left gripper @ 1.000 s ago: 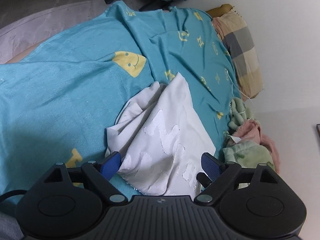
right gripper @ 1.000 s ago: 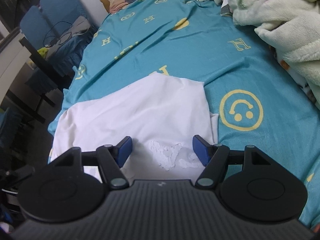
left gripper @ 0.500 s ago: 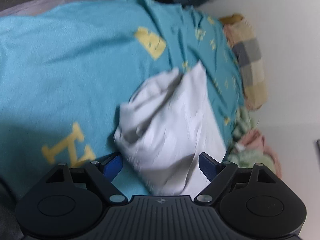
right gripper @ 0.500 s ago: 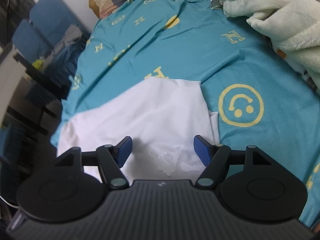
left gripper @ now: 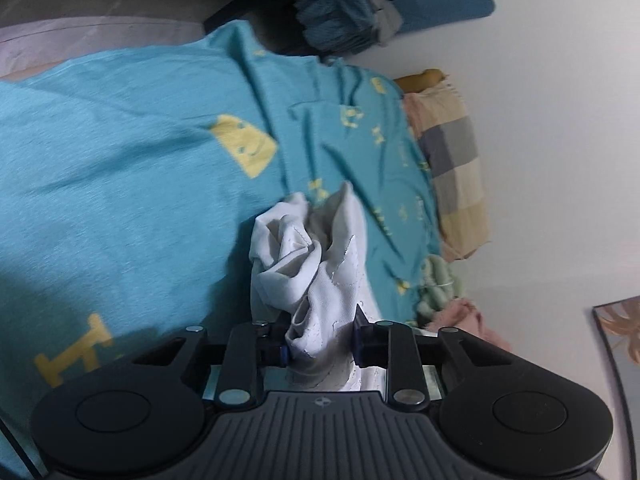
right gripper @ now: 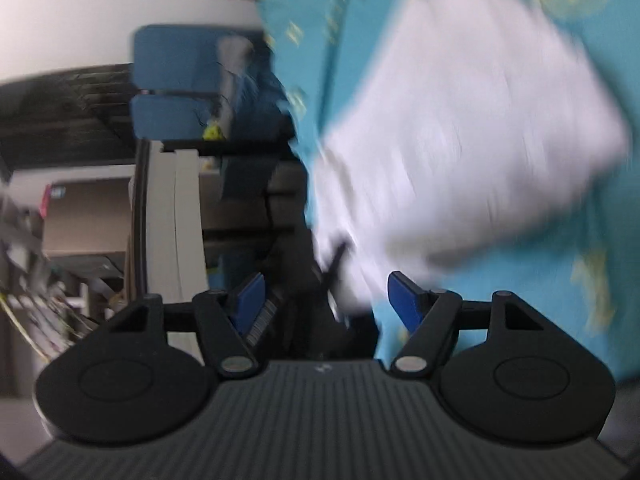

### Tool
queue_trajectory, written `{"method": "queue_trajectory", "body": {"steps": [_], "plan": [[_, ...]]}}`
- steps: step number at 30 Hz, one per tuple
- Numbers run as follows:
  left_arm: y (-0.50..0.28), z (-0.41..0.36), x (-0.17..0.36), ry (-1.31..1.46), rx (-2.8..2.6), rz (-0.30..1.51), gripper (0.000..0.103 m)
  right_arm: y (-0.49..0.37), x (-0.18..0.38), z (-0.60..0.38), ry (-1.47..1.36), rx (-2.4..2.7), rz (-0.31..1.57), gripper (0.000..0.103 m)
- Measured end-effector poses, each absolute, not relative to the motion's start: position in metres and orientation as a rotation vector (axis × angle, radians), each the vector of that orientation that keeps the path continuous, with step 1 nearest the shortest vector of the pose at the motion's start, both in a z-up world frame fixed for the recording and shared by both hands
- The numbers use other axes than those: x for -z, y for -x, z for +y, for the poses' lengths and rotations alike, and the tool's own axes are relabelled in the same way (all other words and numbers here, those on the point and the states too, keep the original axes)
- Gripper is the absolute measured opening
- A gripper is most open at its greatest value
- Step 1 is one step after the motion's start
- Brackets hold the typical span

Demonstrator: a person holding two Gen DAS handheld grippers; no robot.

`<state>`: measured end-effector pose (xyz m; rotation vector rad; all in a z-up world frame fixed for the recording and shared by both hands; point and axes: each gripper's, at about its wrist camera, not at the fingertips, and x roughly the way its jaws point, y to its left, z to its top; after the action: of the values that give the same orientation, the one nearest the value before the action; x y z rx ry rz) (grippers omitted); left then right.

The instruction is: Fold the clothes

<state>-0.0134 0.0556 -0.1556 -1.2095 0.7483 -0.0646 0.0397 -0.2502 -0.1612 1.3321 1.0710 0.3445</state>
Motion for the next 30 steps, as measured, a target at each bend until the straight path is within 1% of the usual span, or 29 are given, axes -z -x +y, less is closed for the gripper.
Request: {"method": "queue_trajectory", "body": {"steps": [1, 4, 5, 9, 12, 15, 21, 22, 23, 24, 27, 30], "plan": [[0.014, 0.056, 0.152, 1.209, 0.079, 0.735, 0.027, -0.037, 0.17, -0.244, -1.382, -0.348, 1.11, 0.071], [0.011, 0.056, 0.144, 1.185, 0.112, 0.701, 0.026, -0.035, 0.194, -0.239, -1.464, -0.28, 1.14, 0.071], [0.011, 0.056, 0.143, 1.177, 0.115, 0.694, 0.026, -0.034, 0.199, -0.242, -1.479, -0.23, 1.119, 0.071], [0.01, 0.059, 0.144, 1.177, 0.117, 0.692, 0.026, -0.014, 0.202, -0.273, -1.562, 0.053, 0.888, 0.072], [0.009, 0.059, 0.144, 1.159, 0.124, 0.691, 0.026, -0.015, 0.211, -0.279, -1.615, 0.085, 0.848, 0.072], [0.008, 0.061, 0.144, 1.166, 0.129, 0.692, 0.026, -0.022, 0.213, -0.276, -1.509, 0.147, 0.886, 0.072], [0.01, 0.061, 0.142, 1.162, 0.138, 0.697, 0.026, -0.021, 0.215, -0.279, -1.479, 0.161, 0.863, 0.071], [0.01, 0.061, 0.141, 1.167, 0.14, 0.702, 0.025, -0.02, 0.212, -0.281, -1.462, 0.166, 0.847, 0.07], [0.012, 0.06, 0.14, 1.175, 0.144, 0.706, 0.025, -0.02, 0.208, -0.283, -1.446, 0.172, 0.831, 0.063], [0.014, 0.059, 0.136, 1.185, 0.16, 0.711, 0.025, -0.019, 0.205, -0.285, -1.429, 0.178, 0.815, 0.054], [0.021, 0.047, 0.114, 1.115, 0.209, 0.716, 0.025, -0.017, 0.194, -0.29, -1.378, 0.195, 0.767, 0.039], [0.026, 0.032, 0.088, 1.084, 0.235, 0.712, 0.025, -0.007, 0.175, -0.3, -1.347, 0.201, 0.709, 0.034]]}}
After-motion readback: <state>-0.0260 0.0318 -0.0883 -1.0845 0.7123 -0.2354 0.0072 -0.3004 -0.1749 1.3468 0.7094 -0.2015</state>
